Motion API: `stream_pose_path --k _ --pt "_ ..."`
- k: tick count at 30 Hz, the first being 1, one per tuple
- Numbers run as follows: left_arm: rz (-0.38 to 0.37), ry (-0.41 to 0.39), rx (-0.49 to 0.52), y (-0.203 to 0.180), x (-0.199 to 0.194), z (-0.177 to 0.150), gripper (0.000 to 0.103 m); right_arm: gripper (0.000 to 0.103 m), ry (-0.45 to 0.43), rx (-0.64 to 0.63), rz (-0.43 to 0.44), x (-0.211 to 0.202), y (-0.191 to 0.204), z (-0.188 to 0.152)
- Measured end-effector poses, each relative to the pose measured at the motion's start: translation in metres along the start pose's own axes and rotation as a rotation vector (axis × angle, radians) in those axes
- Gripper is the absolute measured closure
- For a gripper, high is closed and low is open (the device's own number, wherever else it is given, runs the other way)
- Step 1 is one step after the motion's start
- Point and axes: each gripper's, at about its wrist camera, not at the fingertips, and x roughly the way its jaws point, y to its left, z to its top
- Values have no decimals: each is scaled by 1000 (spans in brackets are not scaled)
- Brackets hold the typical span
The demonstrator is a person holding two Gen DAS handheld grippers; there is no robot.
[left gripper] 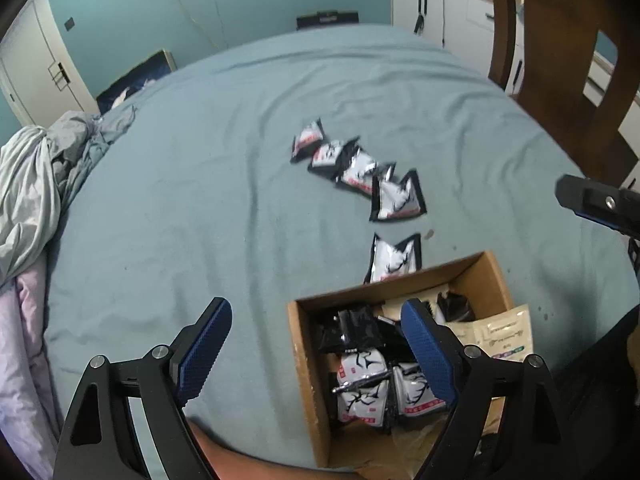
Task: Organize snacks
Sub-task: 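Grasp a deer snack packet from the row with the right tool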
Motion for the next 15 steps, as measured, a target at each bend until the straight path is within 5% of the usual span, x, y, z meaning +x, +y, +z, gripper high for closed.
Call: stream_pose_path --k 10,15 --pt "-42 91 -12 0 23 5 15 21 189 -14 -28 70 12 46" --pt "-47 105 -15 0 27 6 15 21 361 -64 15 122 33 60"
